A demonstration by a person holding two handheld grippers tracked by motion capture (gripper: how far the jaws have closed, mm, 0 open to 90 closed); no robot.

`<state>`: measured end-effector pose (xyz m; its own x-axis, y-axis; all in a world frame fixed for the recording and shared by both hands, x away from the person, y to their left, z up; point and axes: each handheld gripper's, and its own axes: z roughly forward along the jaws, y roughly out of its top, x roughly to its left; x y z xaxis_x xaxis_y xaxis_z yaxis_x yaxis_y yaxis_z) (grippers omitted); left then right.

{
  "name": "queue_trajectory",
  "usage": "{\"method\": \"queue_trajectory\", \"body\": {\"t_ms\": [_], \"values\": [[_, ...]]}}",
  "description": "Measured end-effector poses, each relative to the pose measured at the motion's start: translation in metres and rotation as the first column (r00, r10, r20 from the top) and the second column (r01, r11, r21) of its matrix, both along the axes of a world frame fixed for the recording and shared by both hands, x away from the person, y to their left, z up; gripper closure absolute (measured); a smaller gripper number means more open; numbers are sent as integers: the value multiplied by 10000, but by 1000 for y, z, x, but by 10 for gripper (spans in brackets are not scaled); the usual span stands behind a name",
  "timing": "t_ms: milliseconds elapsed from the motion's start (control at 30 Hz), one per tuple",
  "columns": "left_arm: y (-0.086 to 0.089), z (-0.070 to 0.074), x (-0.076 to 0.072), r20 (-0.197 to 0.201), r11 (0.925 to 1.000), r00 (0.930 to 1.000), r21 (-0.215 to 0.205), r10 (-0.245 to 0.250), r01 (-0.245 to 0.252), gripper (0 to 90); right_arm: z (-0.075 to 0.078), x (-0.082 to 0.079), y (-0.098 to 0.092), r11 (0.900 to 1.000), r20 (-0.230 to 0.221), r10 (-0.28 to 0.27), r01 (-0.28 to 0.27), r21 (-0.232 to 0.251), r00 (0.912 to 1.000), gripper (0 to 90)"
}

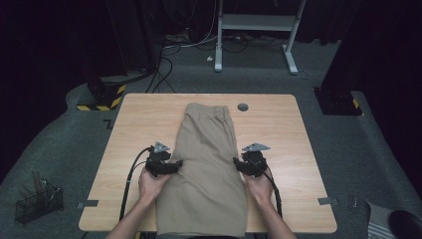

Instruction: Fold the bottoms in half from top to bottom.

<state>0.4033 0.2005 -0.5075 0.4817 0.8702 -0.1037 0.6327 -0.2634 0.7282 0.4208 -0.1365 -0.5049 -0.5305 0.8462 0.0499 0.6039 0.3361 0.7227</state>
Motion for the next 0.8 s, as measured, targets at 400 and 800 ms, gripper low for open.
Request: {"method": "queue_trajectory", "body": {"t_ms": [400,800], "values": [[-13,-12,-22,-116,9988,9997,446,-217,222,320,-13,-23,17,9966,-74,653,-656,-492,9978,463],[-45,-12,9,-41,9926,9969,925,-791,792,257,-14,-23,-16,9966,132,-416,424,-713,9990,420]]}}
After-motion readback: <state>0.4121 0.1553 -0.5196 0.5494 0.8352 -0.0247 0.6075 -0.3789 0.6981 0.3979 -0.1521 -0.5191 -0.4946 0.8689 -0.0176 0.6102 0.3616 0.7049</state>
